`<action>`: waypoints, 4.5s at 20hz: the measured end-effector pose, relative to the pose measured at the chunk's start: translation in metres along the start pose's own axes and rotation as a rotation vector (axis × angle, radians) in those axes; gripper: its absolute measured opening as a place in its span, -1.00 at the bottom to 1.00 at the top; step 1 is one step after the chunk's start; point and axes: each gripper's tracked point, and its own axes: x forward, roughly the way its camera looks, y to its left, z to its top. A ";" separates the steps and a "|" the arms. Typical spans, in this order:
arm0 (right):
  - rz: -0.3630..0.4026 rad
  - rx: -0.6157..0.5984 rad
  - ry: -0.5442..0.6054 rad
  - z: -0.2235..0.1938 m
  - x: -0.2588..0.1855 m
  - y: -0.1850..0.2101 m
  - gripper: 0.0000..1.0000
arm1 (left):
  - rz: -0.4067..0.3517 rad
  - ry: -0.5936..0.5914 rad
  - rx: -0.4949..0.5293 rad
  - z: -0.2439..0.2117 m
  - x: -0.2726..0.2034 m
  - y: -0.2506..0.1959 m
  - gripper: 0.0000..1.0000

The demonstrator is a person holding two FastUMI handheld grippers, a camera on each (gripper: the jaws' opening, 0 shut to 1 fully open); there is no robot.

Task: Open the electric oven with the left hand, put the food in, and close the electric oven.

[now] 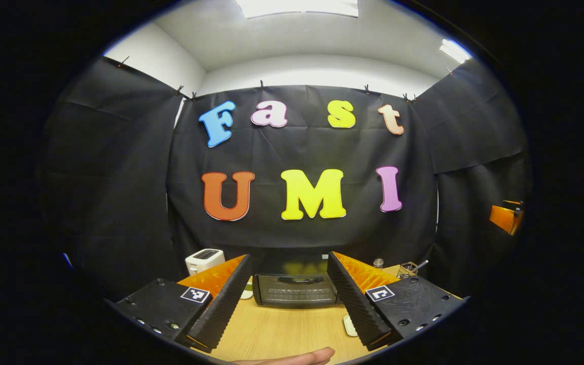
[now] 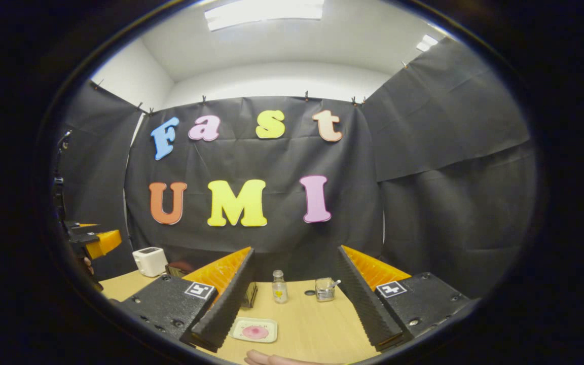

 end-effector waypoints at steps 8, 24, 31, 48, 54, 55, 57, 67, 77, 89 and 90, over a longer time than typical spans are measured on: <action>-0.024 -0.002 0.011 -0.011 0.016 -0.015 1.00 | -0.019 0.057 -0.052 -0.042 0.116 0.001 0.93; 0.005 0.004 0.039 -0.035 0.032 -0.025 0.93 | -0.049 0.383 0.103 -0.206 0.257 -0.037 0.93; -0.015 -0.017 0.038 -0.044 0.042 -0.037 1.00 | -0.053 0.407 0.033 -0.220 0.278 -0.040 0.94; 0.022 -0.003 0.036 -0.033 0.026 -0.009 0.93 | -0.098 0.476 0.021 -0.230 0.233 -0.032 0.97; 0.043 -0.001 0.058 -0.043 0.026 0.002 0.93 | -0.106 0.475 0.029 -0.247 0.186 -0.031 0.97; 0.040 -0.004 0.062 -0.045 0.026 0.003 0.93 | -0.105 0.477 0.026 -0.251 0.179 -0.031 0.97; 0.049 0.002 0.077 -0.049 0.026 0.009 0.93 | -0.104 0.479 0.024 -0.259 0.165 -0.030 0.97; 0.070 -0.015 0.100 -0.061 0.023 0.016 1.00 | -0.105 0.547 0.031 -0.313 0.116 -0.030 0.96; 0.068 -0.005 0.137 -0.076 0.027 0.013 1.00 | -0.091 0.723 -0.005 -0.388 0.087 -0.033 0.96; 0.046 0.002 0.266 -0.124 0.075 0.007 0.93 | -0.064 0.537 0.010 -0.336 0.091 -0.025 0.94; 0.040 -0.005 0.289 -0.132 0.083 0.006 0.93 | -0.057 0.500 0.021 -0.322 0.086 -0.025 0.94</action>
